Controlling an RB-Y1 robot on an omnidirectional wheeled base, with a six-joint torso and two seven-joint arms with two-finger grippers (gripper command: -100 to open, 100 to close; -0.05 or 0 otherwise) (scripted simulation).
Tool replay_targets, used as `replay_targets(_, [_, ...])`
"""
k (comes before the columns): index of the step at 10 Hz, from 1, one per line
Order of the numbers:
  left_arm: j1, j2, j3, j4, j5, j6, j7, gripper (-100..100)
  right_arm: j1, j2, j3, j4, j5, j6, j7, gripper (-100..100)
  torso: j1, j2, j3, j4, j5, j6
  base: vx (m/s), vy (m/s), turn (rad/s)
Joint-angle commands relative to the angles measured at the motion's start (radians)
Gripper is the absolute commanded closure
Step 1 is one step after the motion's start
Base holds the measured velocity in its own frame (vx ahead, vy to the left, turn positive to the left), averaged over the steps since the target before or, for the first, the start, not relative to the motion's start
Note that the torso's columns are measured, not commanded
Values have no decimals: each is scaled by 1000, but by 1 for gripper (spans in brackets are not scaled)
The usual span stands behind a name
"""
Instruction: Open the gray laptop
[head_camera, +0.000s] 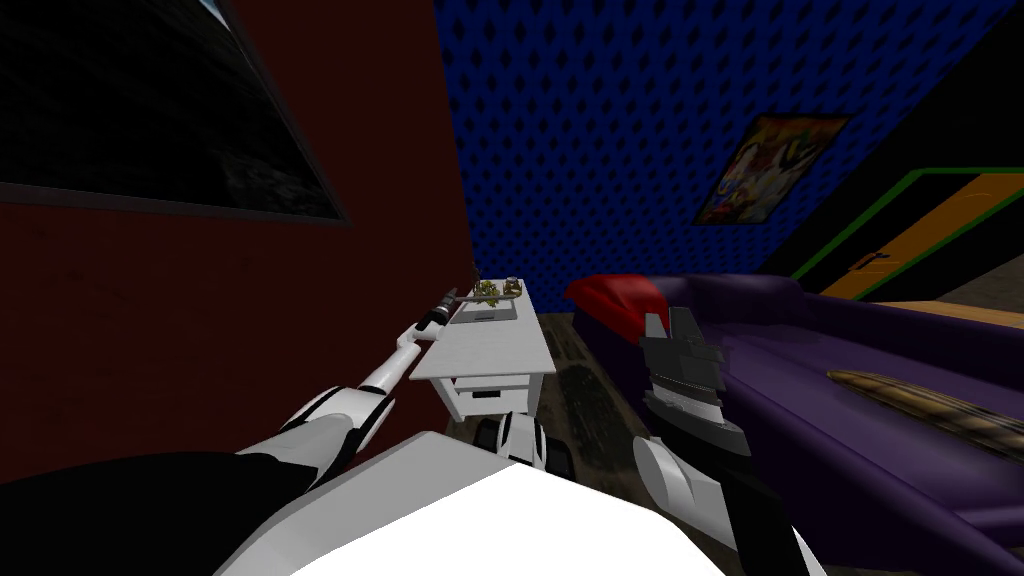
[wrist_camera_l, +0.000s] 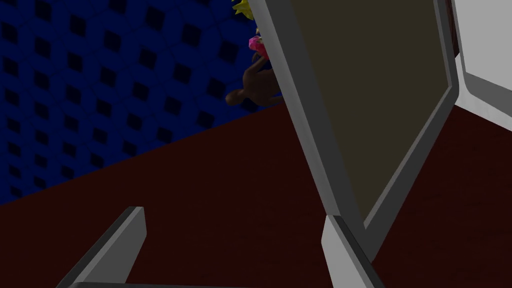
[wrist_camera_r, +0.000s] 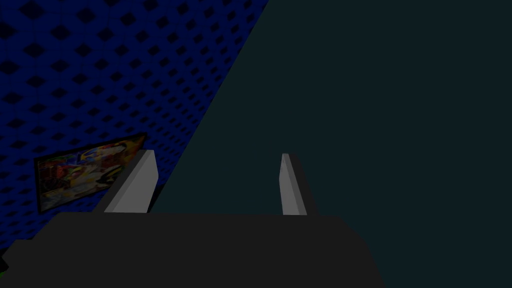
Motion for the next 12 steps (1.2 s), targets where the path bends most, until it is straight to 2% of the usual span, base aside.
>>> replay_targets(1, [-43,18,-6,64,14,2,-14,-100,0,0,0,0,0,0,0,0,-1,1,0,0,0,0,-2,4,-39])
replay_targets(2, [-79,34,-11,99,26,5,-25,-100,0,0,0,0,0,0,0,0,-1,1,1,1,0,0,-8,0,-51])
replay_targets(3, [-79,34,-11,111,26,5,-25,-100,0,0,0,0,0,0,0,0,-1,1,1,1,-1,1,-7,1,-38])
replay_targets(5, [-149,61,-20,184,46,10,-48,-100,0,0,0,0,0,0,0,0,-1,1,1,1,0,1,-9,1,-69])
replay_targets(6, [-149,61,-20,196,46,10,-48,-100,0,0,0,0,0,0,0,0,0,0,0,0,0,1,-7,0,-41])
replay_targets(9, [-239,97,-32,305,74,16,-78,-100,0,0,0,0,0,0,0,0,-1,2,1,1,-1,0,-8,-1,-66])
replay_targets(12, [-308,130,-41,385,96,20,-101,-100,0,0,0,0,0,0,0,0,-1,2,1,1,0,0,-10,-2,-68])
